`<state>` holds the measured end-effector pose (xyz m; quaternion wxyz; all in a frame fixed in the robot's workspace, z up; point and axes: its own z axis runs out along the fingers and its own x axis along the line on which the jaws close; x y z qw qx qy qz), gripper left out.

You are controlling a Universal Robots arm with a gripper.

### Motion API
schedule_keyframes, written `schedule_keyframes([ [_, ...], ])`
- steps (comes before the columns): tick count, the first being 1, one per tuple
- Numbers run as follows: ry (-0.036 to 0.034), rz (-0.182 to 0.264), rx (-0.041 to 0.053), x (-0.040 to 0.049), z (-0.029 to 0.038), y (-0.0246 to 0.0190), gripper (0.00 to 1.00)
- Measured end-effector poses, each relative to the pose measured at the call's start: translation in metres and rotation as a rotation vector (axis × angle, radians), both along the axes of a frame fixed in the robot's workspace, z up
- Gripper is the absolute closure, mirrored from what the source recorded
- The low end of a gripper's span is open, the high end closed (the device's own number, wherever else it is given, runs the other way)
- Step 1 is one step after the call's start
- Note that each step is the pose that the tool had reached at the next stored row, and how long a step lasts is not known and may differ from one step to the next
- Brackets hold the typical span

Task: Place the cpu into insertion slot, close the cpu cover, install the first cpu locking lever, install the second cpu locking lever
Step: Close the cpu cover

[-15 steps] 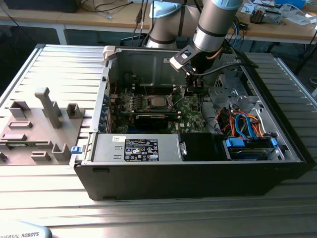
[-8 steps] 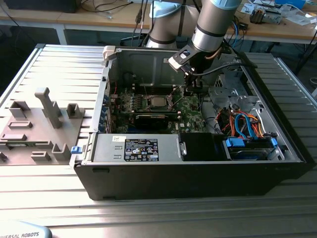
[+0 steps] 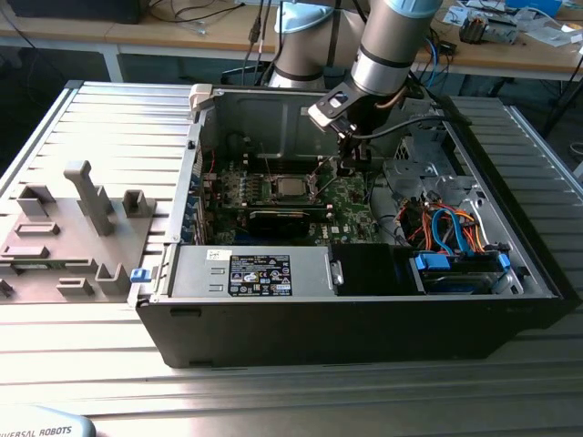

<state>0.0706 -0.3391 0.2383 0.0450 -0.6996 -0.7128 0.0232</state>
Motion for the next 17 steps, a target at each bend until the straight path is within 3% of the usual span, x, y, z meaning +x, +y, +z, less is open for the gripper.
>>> schedule_keyframes([
  [17, 0.0000, 0.000, 0.0000, -0.0052, -0.0004, 0.0000, 0.89],
])
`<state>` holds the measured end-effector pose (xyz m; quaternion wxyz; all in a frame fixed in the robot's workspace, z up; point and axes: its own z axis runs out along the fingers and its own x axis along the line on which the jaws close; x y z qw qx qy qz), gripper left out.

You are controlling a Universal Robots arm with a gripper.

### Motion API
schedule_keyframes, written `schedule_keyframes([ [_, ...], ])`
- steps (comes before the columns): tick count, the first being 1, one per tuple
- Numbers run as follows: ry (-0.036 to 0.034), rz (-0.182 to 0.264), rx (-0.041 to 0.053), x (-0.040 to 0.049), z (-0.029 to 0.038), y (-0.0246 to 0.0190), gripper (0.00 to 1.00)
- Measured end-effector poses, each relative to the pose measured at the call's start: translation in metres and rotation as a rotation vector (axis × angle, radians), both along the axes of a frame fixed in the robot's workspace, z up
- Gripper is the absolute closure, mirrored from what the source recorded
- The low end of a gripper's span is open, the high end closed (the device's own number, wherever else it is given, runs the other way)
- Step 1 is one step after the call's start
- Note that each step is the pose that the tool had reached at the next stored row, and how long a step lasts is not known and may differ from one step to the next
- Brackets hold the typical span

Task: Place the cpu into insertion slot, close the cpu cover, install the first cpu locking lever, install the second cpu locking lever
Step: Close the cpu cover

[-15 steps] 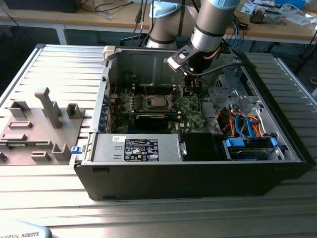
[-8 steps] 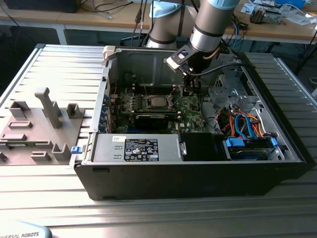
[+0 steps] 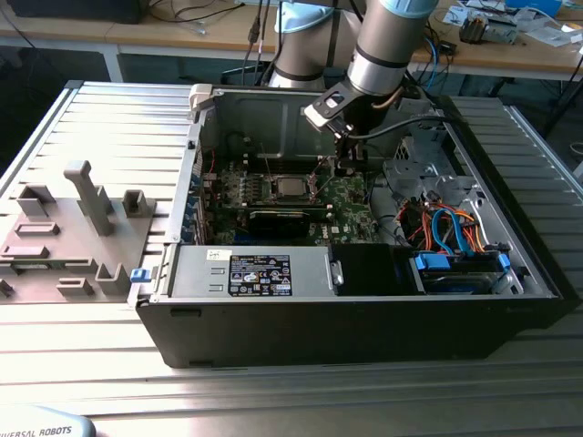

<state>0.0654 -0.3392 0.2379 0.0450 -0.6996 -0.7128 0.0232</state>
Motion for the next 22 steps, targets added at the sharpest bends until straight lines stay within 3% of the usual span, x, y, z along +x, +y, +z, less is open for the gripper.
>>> schedule_keyframes([
  [22, 0.0000, 0.000, 0.0000, -0.0056, -0.0001, 0.0000, 0.89],
])
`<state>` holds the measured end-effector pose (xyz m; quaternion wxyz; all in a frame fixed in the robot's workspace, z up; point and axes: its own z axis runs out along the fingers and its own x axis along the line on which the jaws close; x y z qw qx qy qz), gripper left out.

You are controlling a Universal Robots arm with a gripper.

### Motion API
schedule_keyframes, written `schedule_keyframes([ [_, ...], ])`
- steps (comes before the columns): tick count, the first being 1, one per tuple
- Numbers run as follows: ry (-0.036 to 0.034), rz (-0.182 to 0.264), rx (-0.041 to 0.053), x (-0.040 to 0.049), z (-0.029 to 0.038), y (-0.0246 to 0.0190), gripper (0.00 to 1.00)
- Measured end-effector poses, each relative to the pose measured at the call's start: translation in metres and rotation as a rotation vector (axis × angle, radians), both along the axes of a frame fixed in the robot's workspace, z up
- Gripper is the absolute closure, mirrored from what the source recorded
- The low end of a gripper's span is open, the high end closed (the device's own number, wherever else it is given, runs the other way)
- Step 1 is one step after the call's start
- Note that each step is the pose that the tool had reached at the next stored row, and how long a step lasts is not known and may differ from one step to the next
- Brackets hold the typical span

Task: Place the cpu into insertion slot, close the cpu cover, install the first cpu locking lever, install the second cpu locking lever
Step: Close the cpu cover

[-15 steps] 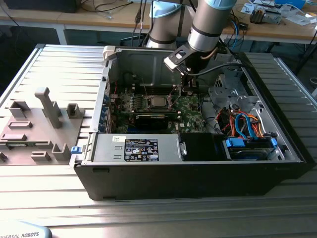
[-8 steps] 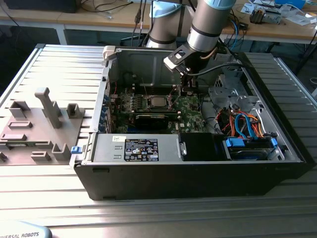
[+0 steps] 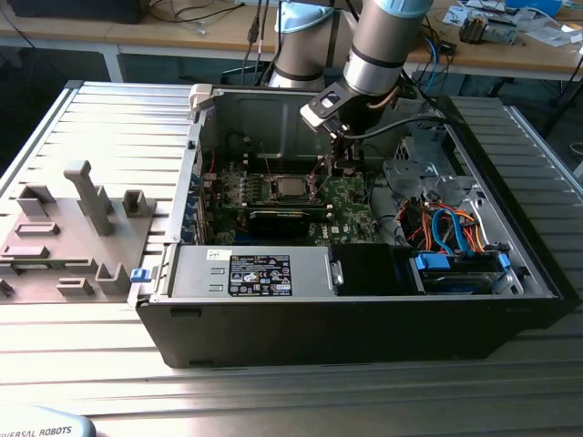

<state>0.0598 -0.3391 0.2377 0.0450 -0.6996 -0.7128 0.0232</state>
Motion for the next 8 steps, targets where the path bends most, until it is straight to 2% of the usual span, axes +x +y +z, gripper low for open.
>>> schedule_keyframes([
  [8, 0.0000, 0.000, 0.0000, -0.0032, -0.0003, 0.0000, 0.89],
])
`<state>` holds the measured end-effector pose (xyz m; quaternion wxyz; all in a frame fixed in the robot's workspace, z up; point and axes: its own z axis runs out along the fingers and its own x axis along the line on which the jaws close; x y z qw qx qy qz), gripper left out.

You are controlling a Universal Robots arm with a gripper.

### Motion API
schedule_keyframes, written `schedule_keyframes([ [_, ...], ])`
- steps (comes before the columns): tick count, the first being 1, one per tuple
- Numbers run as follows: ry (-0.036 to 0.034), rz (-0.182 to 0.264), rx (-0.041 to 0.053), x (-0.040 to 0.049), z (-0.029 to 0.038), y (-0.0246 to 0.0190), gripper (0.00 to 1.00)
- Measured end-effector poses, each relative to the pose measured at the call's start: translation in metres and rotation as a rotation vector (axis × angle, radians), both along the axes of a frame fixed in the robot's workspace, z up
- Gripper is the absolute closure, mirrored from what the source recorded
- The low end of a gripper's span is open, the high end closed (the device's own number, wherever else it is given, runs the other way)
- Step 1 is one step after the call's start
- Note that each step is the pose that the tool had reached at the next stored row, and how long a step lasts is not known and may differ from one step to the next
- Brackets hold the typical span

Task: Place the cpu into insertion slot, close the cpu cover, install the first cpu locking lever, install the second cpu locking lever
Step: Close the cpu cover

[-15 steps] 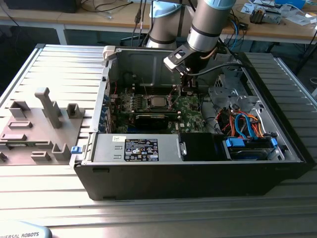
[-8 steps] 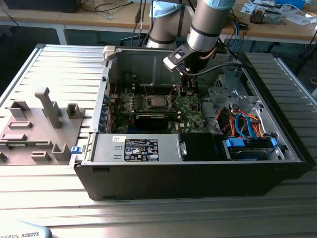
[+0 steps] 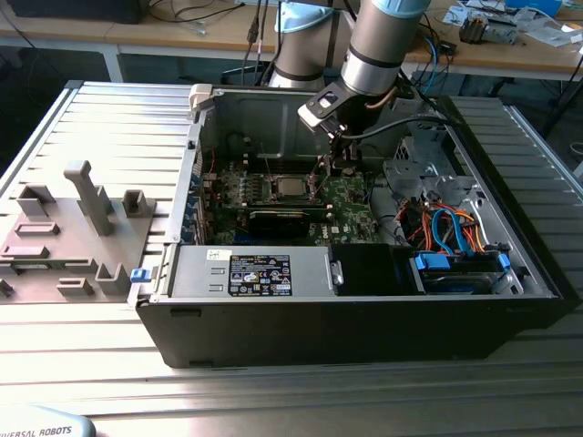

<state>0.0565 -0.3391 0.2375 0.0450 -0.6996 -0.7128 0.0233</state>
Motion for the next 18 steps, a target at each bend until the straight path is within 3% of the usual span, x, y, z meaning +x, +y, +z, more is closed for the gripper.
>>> schedule_keyframes([
  [18, -0.0001, 0.000, 0.0000, -0.0029, -0.0003, 0.0000, 0.89],
])
